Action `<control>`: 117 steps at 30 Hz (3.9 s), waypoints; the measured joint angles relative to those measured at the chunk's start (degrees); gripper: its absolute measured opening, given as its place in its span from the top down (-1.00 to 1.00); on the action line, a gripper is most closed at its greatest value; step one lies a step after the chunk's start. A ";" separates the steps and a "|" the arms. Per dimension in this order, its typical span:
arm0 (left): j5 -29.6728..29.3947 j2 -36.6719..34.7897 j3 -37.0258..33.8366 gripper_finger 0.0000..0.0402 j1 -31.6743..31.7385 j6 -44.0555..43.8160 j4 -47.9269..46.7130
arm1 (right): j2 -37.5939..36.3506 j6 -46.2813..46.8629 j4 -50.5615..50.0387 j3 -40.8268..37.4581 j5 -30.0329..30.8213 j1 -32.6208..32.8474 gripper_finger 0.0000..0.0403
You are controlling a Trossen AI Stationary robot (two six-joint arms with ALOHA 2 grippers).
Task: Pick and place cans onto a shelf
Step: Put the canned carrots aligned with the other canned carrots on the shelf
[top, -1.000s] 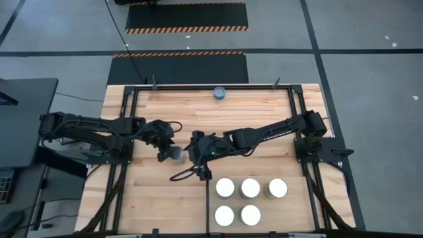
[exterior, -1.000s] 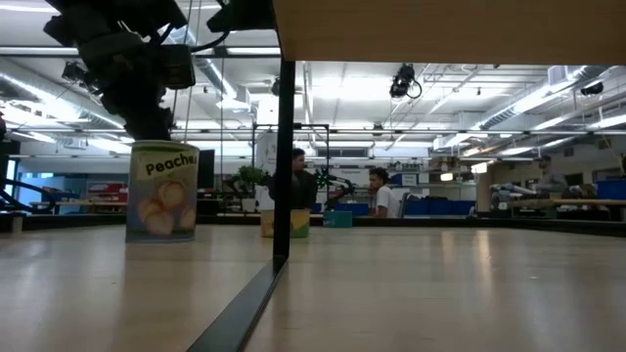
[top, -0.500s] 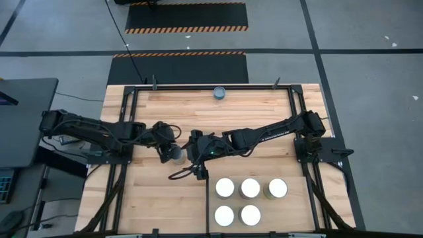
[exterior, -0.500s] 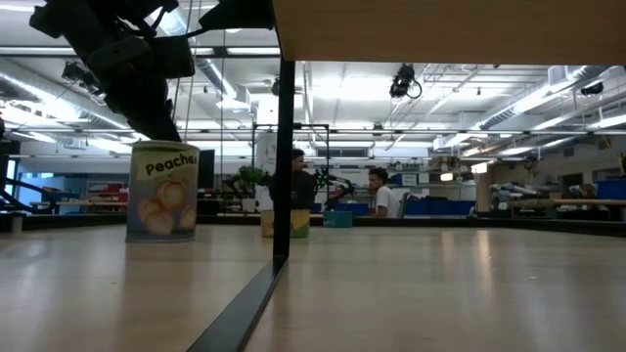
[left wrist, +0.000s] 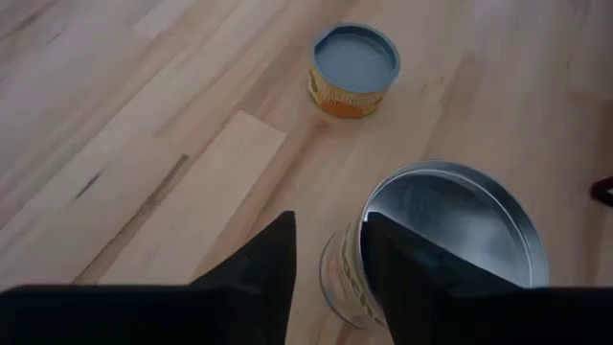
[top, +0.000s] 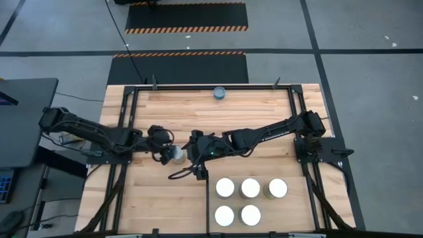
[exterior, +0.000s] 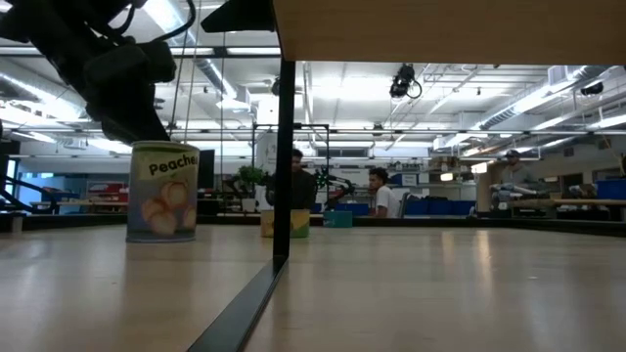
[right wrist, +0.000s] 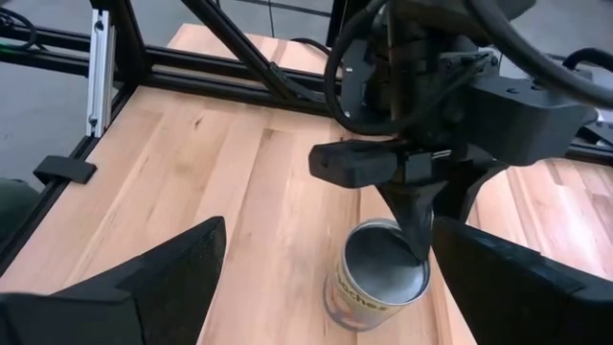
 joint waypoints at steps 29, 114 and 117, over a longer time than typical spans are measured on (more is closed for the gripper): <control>-15.56 -0.24 -6.50 0.42 -14.08 -3.00 13.99 | 0.00 0.44 0.30 0.00 0.37 -1.03 -0.86; -20.53 -17.57 -6.35 1.00 -15.06 0.39 18.57 | -0.08 -1.69 16.49 -11.56 -9.37 -8.75 -0.98; -20.91 -17.57 -6.34 1.00 -15.06 0.56 19.87 | -0.08 -2.14 18.41 -12.69 -9.84 -8.73 -0.98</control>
